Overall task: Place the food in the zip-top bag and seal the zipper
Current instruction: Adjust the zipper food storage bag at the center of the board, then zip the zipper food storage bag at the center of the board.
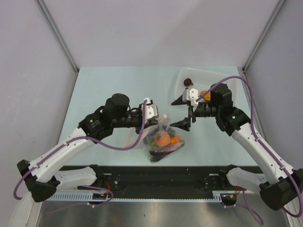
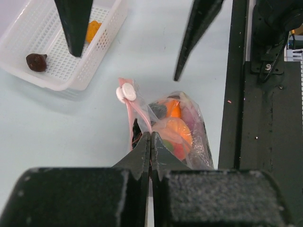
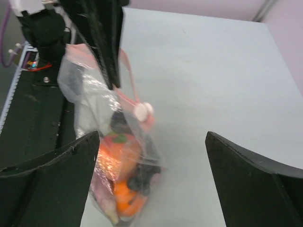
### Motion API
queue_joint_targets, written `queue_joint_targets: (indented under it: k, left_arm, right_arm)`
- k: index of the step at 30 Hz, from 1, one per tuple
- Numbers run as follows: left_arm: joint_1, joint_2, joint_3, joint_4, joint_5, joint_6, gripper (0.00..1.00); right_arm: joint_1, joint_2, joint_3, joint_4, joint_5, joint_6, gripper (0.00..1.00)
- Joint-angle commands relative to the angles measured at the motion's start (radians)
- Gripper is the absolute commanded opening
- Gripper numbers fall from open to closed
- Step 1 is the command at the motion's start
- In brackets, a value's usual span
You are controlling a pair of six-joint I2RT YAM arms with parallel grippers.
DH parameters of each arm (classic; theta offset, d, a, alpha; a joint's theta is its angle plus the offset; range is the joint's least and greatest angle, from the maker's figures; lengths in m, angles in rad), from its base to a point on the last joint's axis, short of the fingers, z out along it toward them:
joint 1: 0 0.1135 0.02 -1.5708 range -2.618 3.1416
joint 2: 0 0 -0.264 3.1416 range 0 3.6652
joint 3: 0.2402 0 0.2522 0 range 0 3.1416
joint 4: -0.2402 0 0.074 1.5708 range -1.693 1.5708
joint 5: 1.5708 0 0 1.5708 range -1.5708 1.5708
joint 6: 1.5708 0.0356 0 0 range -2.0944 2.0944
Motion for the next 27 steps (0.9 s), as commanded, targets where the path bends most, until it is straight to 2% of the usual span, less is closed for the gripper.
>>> queue_joint_targets:
  k: [1, 4, 5, 9, 12, 13, 15, 16, 18, 19, 20, 22, 23, 24, 27]
  left_arm:
    - [-0.005, -0.026, 0.022, 0.014, 0.061, 0.029, 0.0]
    - [-0.01, -0.036, 0.019, 0.022, 0.07, 0.028, 0.0]
    - [-0.012, -0.036, 0.019, 0.026, 0.072, 0.028, 0.0]
    - [-0.018, -0.036, 0.025, 0.016, 0.07, 0.037, 0.0]
    - [-0.021, -0.039, 0.025, 0.005, 0.067, 0.049, 0.0]
    - [-0.022, -0.039, 0.025, 0.005, 0.066, 0.049, 0.0]
    - [-0.025, -0.04, 0.019, 0.003, 0.069, 0.051, 0.0]
    - [-0.028, -0.043, 0.016, 0.005, 0.069, 0.051, 0.0]
    - [-0.032, -0.045, 0.008, 0.005, 0.063, 0.055, 0.0]
    - [-0.033, -0.046, 0.007, 0.01, 0.06, 0.057, 0.0]
    - [-0.033, -0.049, 0.007, 0.014, 0.054, 0.057, 0.0]
    - [-0.035, -0.048, 0.007, 0.029, 0.037, 0.038, 0.01]
    - [-0.035, -0.046, 0.011, 0.042, 0.02, 0.022, 0.04]
    - [-0.035, -0.043, 0.022, 0.049, -0.018, -0.011, 0.19]
    - [-0.044, -0.022, 0.048, 0.065, -0.052, -0.026, 0.44]
  right_arm:
    - [-0.067, 0.008, 0.027, 0.011, -0.017, 0.007, 1.0]
    - [-0.07, 0.044, 0.027, 0.006, -0.069, -0.027, 0.91]
    - [-0.067, 0.051, 0.025, 0.018, -0.086, -0.023, 0.84]
    - [-0.01, 0.072, 0.025, 0.003, -0.12, -0.067, 0.77]
    - [0.022, 0.08, 0.025, -0.04, -0.128, -0.09, 0.66]
    - [0.027, 0.083, 0.027, -0.046, -0.129, -0.095, 0.55]
    - [0.027, 0.088, 0.025, -0.037, -0.125, -0.09, 0.44]
    - [0.027, 0.089, 0.025, -0.019, -0.12, -0.073, 0.32]
    - [0.027, 0.088, 0.027, -0.006, -0.108, -0.067, 0.19]
    - [0.027, 0.089, 0.027, -0.006, -0.105, -0.067, 0.07]
    - [0.027, 0.086, 0.025, -0.006, -0.102, -0.064, 0.01]
    - [0.027, 0.081, 0.027, -0.011, -0.096, -0.062, 0.0]
    - [0.027, 0.078, 0.027, -0.012, -0.09, -0.061, 0.0]
    - [0.028, 0.072, 0.025, -0.012, -0.086, -0.056, 0.0]
    - [0.033, 0.062, 0.025, -0.002, -0.085, -0.038, 0.0]
